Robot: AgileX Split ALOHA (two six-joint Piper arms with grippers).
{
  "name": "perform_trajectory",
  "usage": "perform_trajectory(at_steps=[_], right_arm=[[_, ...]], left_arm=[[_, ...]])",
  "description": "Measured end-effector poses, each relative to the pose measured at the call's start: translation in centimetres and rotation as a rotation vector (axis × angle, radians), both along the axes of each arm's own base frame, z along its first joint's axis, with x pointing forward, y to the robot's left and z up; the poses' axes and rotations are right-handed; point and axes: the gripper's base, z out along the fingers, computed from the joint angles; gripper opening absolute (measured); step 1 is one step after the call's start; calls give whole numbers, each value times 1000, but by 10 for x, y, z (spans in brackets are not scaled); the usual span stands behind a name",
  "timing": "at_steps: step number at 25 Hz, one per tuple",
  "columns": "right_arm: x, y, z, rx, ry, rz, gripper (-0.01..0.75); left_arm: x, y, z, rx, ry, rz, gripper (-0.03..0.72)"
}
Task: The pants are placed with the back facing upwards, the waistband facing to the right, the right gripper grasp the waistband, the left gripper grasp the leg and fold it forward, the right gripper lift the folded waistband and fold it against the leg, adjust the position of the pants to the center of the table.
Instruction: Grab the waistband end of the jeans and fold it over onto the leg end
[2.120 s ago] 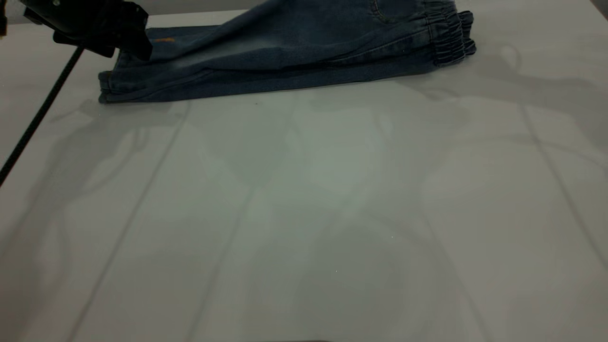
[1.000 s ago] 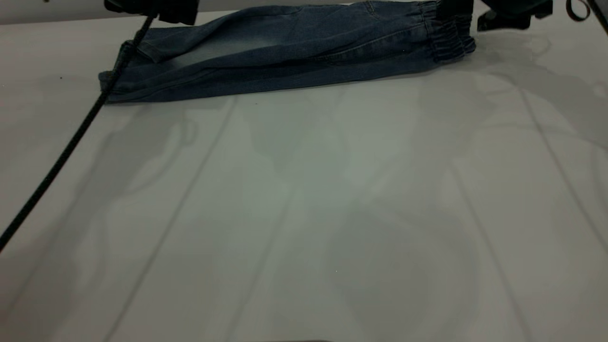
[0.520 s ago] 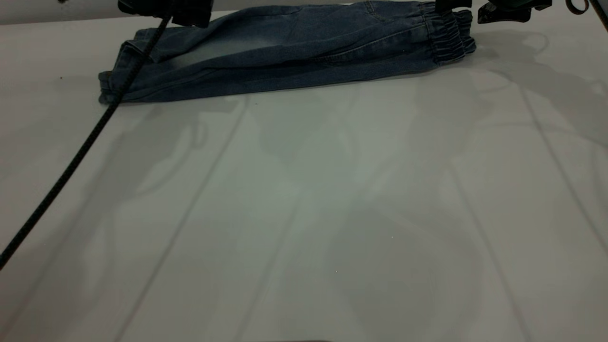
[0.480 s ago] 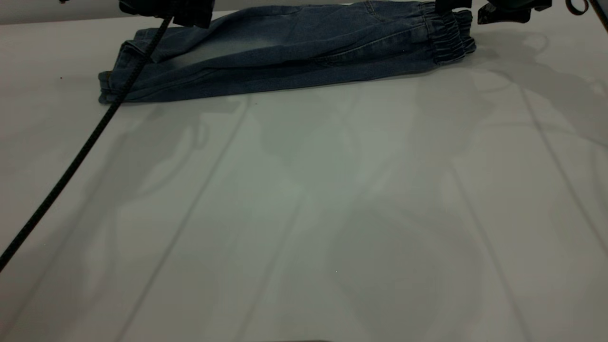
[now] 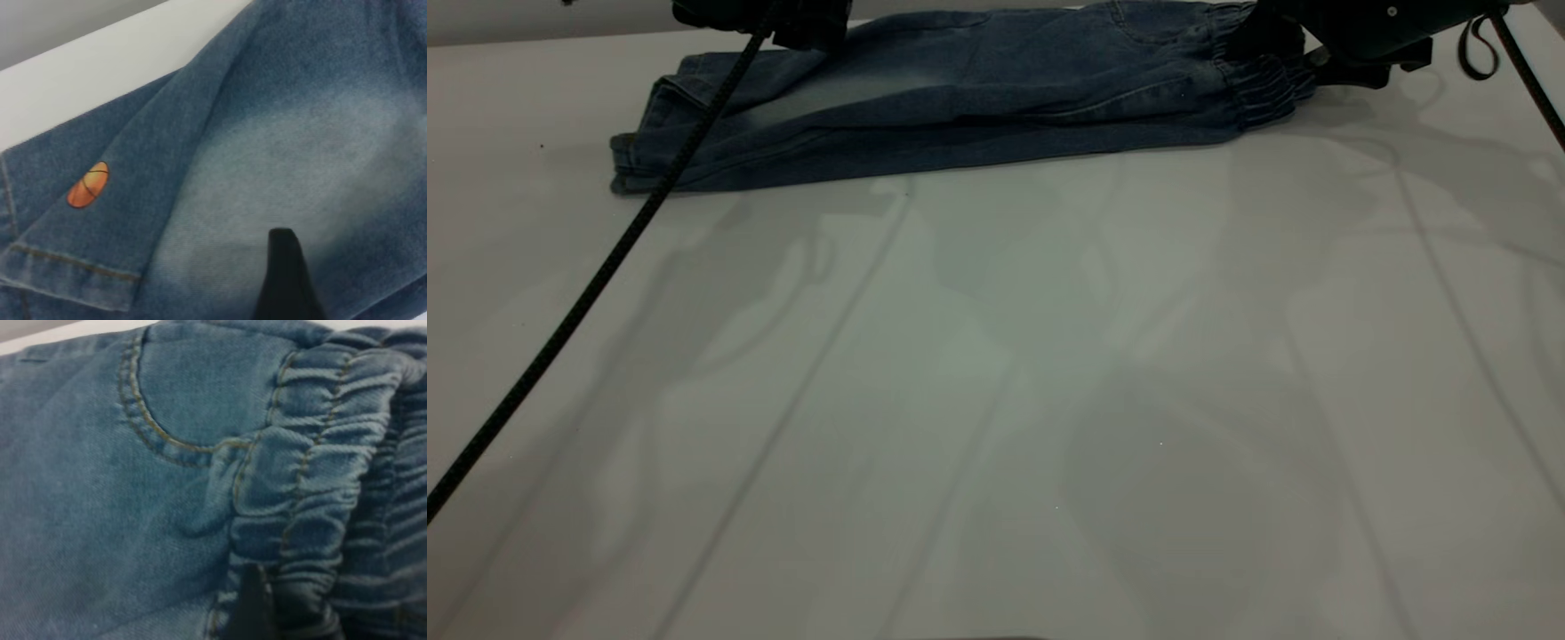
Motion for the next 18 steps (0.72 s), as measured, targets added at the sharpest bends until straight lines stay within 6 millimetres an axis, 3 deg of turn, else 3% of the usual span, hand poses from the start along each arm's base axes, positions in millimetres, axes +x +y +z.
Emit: perform_trajectory(at_steps=[7,10,13,18], right_arm=[[-3,9,-2,66,17,47,92],[-6,10,1,112,25,99,55],[-10,4,17,127,41,160,51],[-16,-10,63,89,41,239,50]], left_arm=[[0,0,0,-7,2,6,464],[0,0,-6,-5,12,8,464],[1,0,-20,-9,38,21,464],[7,1,-43,-28,35,68,464]])
